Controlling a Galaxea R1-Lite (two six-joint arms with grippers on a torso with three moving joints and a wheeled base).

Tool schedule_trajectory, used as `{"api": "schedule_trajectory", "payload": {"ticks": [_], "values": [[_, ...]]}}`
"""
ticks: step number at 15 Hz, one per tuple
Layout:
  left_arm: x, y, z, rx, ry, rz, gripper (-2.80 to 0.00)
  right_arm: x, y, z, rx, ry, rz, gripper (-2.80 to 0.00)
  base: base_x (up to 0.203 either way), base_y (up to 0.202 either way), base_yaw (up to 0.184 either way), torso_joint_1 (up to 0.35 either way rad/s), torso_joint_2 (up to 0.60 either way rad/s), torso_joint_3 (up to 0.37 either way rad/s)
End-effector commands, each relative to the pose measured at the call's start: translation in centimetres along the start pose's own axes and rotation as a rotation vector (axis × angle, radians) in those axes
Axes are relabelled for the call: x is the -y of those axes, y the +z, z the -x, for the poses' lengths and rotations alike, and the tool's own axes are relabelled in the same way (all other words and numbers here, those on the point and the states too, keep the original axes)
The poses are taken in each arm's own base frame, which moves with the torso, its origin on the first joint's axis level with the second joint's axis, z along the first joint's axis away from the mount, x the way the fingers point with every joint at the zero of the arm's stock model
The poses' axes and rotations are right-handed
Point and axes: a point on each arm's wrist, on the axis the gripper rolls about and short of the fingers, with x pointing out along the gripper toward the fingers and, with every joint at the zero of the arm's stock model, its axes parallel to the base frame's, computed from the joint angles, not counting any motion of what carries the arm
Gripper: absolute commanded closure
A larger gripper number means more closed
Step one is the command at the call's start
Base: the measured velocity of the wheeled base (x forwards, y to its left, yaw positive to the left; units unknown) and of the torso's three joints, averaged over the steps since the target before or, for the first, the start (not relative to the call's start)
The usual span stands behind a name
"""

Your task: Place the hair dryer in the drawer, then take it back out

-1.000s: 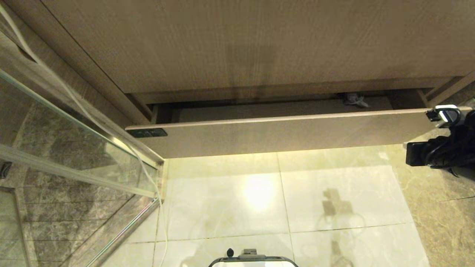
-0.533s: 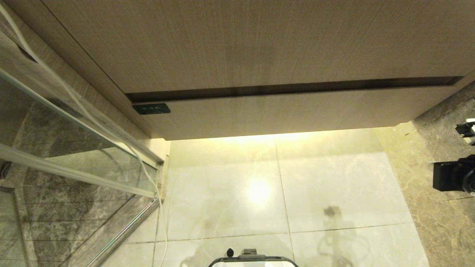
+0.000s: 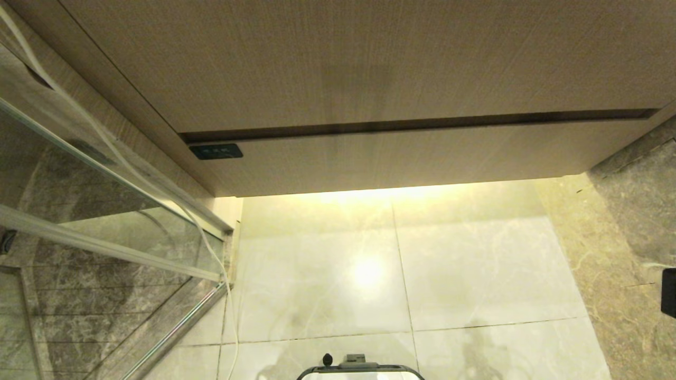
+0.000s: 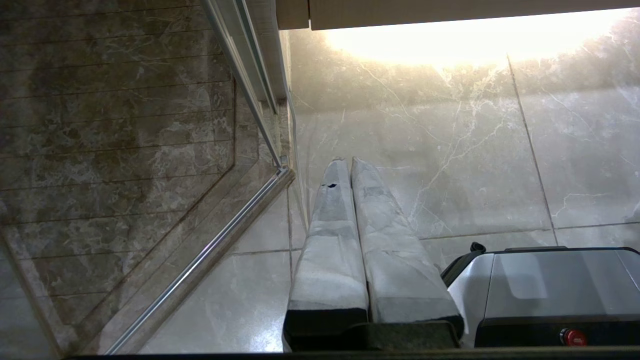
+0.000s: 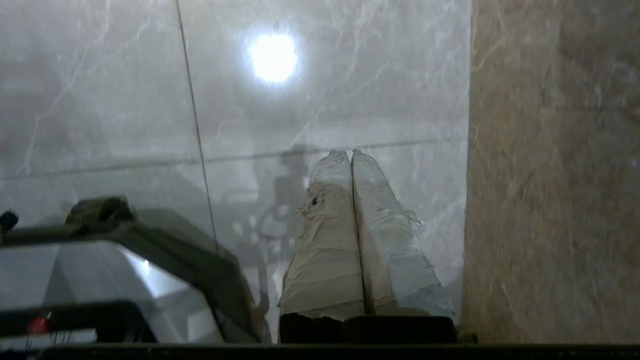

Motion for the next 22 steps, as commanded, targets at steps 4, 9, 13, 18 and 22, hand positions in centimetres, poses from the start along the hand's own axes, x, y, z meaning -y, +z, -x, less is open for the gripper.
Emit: {"api": "schedule_trajectory", "payload": {"ticks": [4,9,13,18,22], "values": [[0.0,0.0,0.0,-0.001,0.000,0.000,0.00,-0.8,-5.4,7.4,0.077,0.007,-0.053,0.00,0.000,0.000,0.000,0.000,0.00,0.000],[0.0,0.0,0.0,-0.001,0.000,0.000,0.00,-1.8,-13.1,8.6,0.113,0.074,-0.077,0.00,0.000,0.000,0.000,0.000,0.00,0.000],[0.0,0.0,0.0,-0.001,0.000,0.000,0.00,-1.8,-15.1,9.0,0.291,0.035,0.044,0.00,0.000,0.000,0.000,0.000,0.00,0.000],[0.0,0.0,0.0,-0.001,0.000,0.000,0.00,-1.9,-16.2,10.0,0.525,0.082,0.073,0.00,0.000,0.000,0.000,0.000,0.00,0.000],[0.0,0.0,0.0,-0.001,0.000,0.000,0.00,-1.9,-16.3,10.0,0.521,0.106,0.000,0.00,0.000,0.000,0.000,0.000,0.00,0.000]]}}
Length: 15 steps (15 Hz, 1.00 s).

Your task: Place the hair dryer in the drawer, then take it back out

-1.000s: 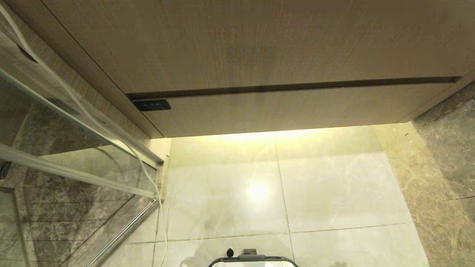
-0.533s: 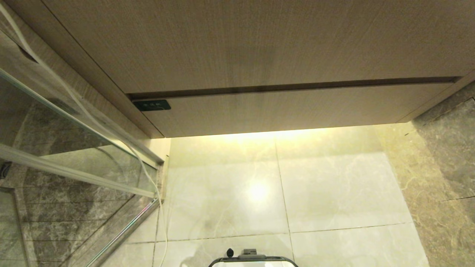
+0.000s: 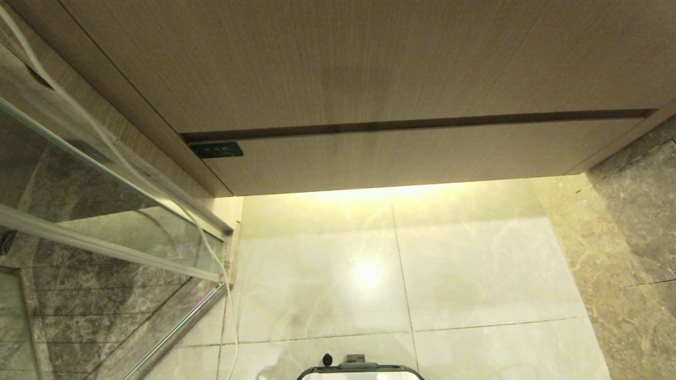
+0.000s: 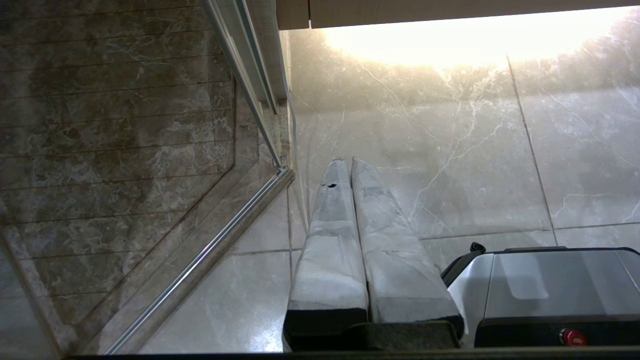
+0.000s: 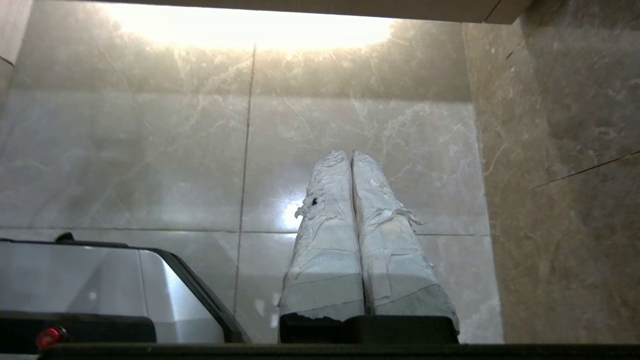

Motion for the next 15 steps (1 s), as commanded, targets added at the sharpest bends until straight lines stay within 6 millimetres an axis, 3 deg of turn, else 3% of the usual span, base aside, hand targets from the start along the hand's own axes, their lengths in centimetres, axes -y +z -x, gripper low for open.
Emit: {"api": "schedule_trajectory", "payload": {"ticks": [1,5,15], "values": [[0.00,0.01,-0.01,-0.001,0.000,0.000,0.00,-0.01,-0.10,0.13,0.012,-0.002,-0.065,0.00,0.000,0.000,0.000,0.000,0.00,0.000],[0.00,0.01,-0.01,-0.001,0.000,0.000,0.00,-0.04,-0.68,0.14,-0.045,-0.020,-0.180,0.00,0.000,0.000,0.000,0.000,0.00,0.000],[0.00,0.00,0.00,0.000,0.000,0.001,0.00,-0.05,-0.69,0.12,-0.049,-0.016,-0.139,0.00,0.000,0.000,0.000,0.000,0.00,0.000]]}}
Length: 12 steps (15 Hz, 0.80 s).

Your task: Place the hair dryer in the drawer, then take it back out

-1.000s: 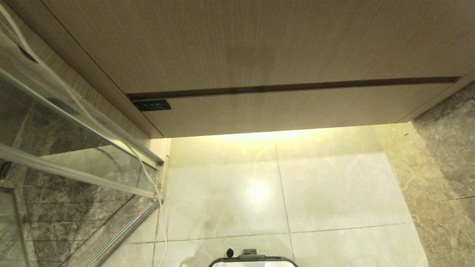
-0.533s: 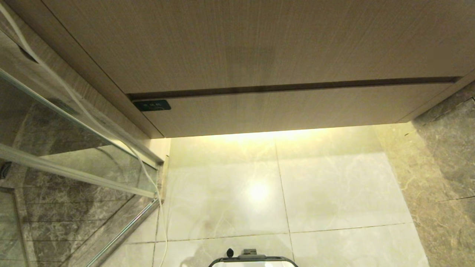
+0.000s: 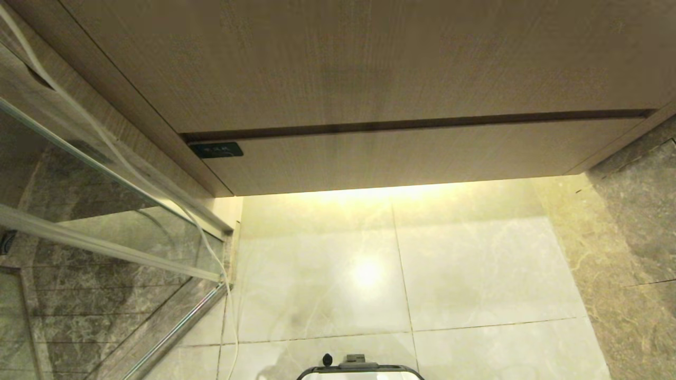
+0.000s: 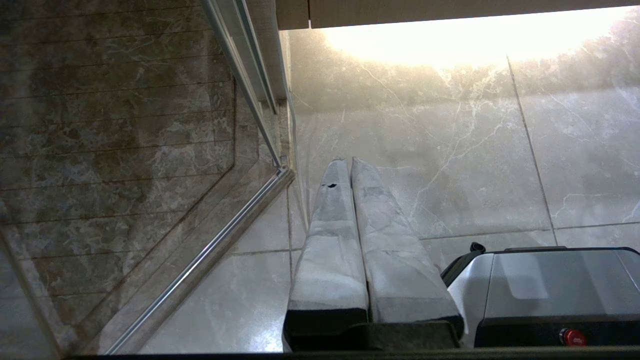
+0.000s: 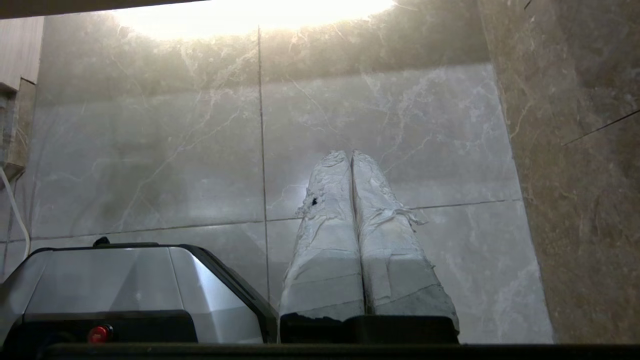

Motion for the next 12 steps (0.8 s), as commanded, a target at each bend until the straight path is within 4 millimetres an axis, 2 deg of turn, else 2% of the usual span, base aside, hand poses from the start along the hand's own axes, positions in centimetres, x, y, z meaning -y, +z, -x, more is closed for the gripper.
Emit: {"api": "schedule_trajectory", "payload": {"ticks": [1,12], "values": [[0.00,0.01,-0.01,-0.001,0.000,0.000,0.00,0.00,0.00,-0.01,-0.001,-0.003,-0.018,0.00,0.000,0.000,0.000,0.000,0.00,0.000],[0.00,0.01,-0.01,-0.001,0.000,-0.002,0.00,0.00,0.02,-0.01,0.000,-0.001,-0.019,0.00,0.000,0.000,0.000,0.000,0.00,0.000]]}}
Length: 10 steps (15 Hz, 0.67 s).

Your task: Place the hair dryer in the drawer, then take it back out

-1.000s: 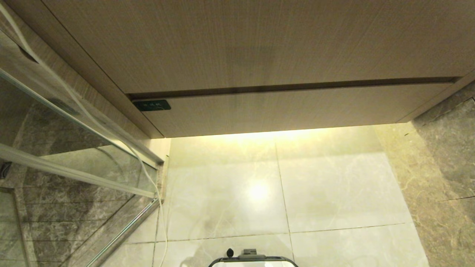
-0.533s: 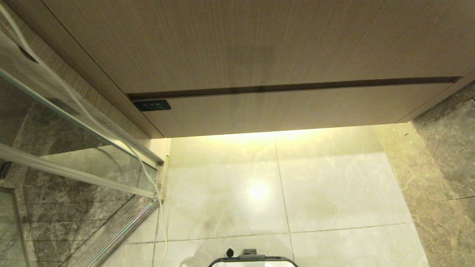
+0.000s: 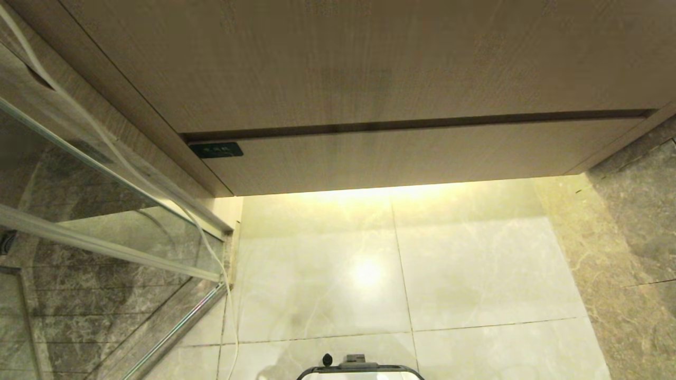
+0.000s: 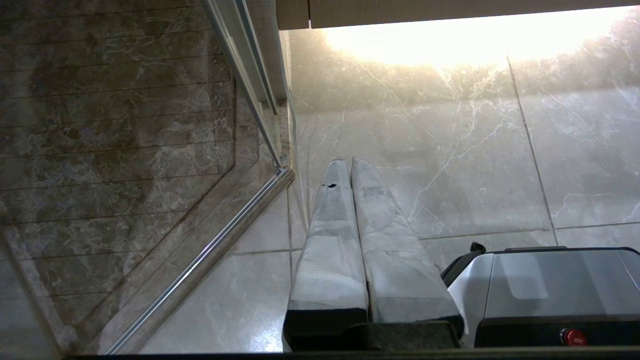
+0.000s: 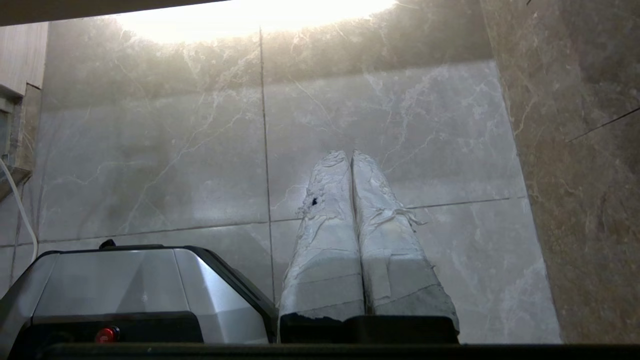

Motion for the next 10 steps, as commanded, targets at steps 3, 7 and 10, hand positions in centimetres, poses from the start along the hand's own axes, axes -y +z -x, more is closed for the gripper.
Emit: {"api": "schedule_trajectory", "payload": {"ticks": [3,7,10], "values": [[0.00,0.00,0.00,0.000,0.000,0.000,0.00,-0.02,0.01,-0.02,-0.002,0.010,0.014,0.00,0.000,0.000,0.000,0.000,0.00,0.000],[0.00,0.00,-0.01,-0.001,0.000,0.001,0.00,-0.01,0.02,-0.02,-0.001,0.005,0.037,0.00,0.000,0.000,0.000,0.000,0.00,0.000],[0.00,0.00,-0.01,-0.001,0.000,0.001,0.00,-0.01,0.01,-0.02,-0.002,0.007,0.034,0.00,0.000,0.000,0.000,0.000,0.00,0.000]]}}
